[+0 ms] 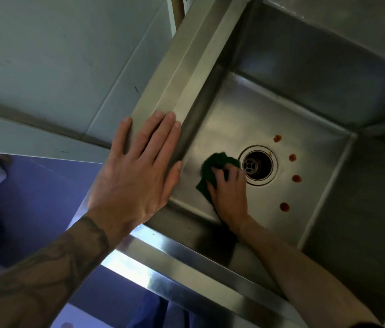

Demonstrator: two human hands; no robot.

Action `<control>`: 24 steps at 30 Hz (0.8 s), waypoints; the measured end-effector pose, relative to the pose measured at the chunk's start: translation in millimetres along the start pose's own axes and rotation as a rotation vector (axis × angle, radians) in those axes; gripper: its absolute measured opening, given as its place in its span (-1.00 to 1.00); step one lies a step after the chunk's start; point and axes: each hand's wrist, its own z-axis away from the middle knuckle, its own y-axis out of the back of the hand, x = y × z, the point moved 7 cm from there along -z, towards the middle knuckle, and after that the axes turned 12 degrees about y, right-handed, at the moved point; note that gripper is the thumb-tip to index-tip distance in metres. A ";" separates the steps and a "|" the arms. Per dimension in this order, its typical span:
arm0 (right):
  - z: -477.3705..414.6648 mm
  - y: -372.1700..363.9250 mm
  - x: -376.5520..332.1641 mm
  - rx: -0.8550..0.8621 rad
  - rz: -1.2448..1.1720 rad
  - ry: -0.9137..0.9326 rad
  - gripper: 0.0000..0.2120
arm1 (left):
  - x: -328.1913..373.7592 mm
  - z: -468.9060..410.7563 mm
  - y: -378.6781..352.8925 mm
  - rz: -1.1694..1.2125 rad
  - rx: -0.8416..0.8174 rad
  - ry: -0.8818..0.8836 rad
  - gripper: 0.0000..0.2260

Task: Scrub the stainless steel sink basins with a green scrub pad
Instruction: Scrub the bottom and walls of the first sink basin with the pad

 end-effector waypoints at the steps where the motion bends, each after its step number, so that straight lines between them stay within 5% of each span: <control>1: -3.7 -2.1 -7.0 -0.011 0.001 0.072 -0.60 | -0.4 -0.1 -0.5 -0.003 -0.008 0.002 -0.43; 5: 32.0 1.5 8.9 -0.134 -0.008 0.346 -0.58 | -0.3 -0.2 -0.2 -0.008 -0.012 0.003 -0.42; 12: 27.3 9.8 26.6 -0.020 0.037 -0.038 -0.59 | -0.8 0.8 -0.3 -0.002 -0.017 -0.010 -0.41; 17: 39.6 9.0 13.5 -0.151 0.027 0.383 -0.60 | -1.6 0.0 -2.8 0.021 -0.020 -0.002 -0.41; 24: 11.0 6.1 19.8 -0.005 0.044 -0.071 -0.59 | -1.7 1.9 -5.9 0.010 -0.030 -0.002 -0.40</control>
